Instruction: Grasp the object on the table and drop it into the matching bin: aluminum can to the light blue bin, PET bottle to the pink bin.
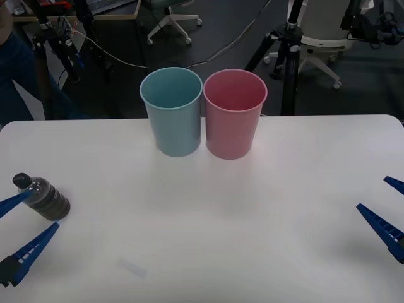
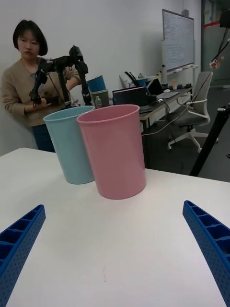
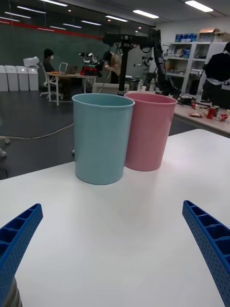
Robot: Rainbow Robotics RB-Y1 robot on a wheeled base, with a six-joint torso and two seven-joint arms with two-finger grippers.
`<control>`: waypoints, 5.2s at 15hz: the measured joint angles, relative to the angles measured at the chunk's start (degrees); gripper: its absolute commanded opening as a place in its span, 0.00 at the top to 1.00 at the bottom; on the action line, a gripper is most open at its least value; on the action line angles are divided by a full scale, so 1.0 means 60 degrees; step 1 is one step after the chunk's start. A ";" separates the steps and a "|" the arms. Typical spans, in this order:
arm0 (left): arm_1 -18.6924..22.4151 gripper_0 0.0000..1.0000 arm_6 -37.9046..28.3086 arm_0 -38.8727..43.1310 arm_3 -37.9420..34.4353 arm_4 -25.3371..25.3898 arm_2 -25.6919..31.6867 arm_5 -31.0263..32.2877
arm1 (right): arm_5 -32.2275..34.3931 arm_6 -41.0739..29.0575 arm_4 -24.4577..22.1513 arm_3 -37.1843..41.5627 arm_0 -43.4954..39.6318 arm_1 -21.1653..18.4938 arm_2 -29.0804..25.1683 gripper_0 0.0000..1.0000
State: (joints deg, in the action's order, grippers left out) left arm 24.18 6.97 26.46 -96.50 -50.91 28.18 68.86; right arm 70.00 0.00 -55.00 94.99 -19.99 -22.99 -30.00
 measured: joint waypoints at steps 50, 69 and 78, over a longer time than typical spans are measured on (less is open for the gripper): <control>0.0986 0.00 0.5095 -0.5133 0.8936 0.2226 -0.2155 -0.1583 | 0.0000 0.0000 0.0000 0.0002 -0.0001 -0.0001 0.0000 0.00; 0.1008 1.00 0.4610 -0.5319 0.8929 0.2098 -0.2340 -0.1822 | 0.0000 0.0000 0.0000 0.0002 -0.0001 -0.0001 0.0000 0.00; 0.1009 1.00 0.4147 -0.4905 0.8115 0.1853 -0.2337 -0.1830 | 0.0000 0.0000 0.0000 0.0002 -0.0001 -0.0001 0.0000 0.00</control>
State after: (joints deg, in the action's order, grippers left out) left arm 30.23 31.85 -2.97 -47.81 -39.79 14.16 57.88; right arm 70.00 0.00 -55.00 95.00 -20.00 -23.00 -30.00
